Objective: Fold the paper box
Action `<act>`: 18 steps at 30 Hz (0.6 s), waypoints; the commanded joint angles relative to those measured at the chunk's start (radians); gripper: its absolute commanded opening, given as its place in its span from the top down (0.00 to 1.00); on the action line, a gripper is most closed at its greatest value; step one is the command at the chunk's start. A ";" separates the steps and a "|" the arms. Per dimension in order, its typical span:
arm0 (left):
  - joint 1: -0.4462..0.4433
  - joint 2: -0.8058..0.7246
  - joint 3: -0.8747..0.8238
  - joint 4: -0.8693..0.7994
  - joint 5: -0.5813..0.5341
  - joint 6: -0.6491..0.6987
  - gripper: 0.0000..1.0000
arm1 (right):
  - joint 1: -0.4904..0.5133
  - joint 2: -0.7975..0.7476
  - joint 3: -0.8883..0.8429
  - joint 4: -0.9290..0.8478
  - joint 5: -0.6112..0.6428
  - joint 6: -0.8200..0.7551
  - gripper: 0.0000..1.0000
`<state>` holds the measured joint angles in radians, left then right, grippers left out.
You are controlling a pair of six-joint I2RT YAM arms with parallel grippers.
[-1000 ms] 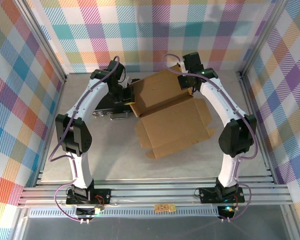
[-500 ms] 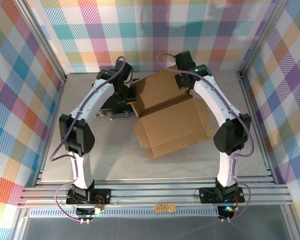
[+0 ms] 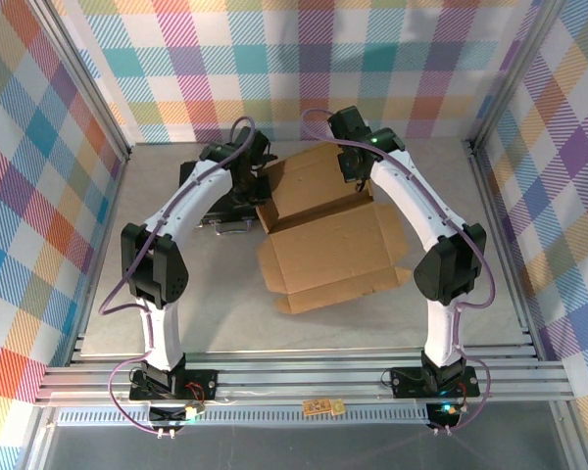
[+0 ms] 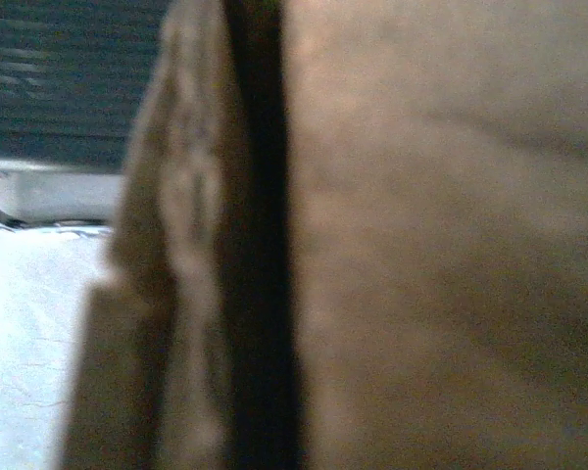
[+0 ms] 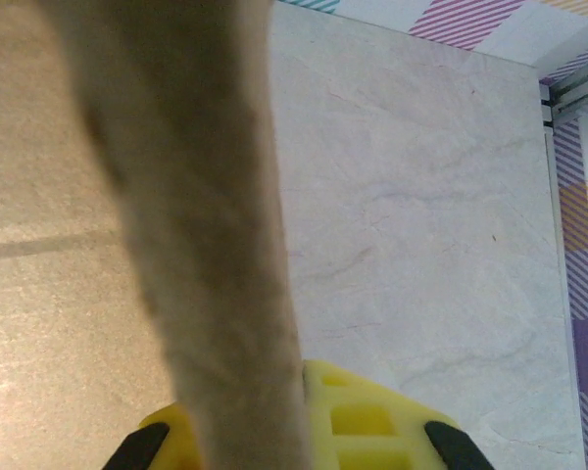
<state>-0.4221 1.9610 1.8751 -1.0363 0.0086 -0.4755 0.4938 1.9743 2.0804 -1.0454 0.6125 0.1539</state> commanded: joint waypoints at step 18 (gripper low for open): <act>0.029 -0.094 -0.188 0.210 0.130 -0.002 0.60 | -0.014 -0.019 -0.021 -0.033 -0.078 -0.014 1.00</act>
<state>-0.4088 1.9137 1.7012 -0.8639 0.1333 -0.4824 0.4843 1.9739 2.0678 -1.0748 0.5583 0.1425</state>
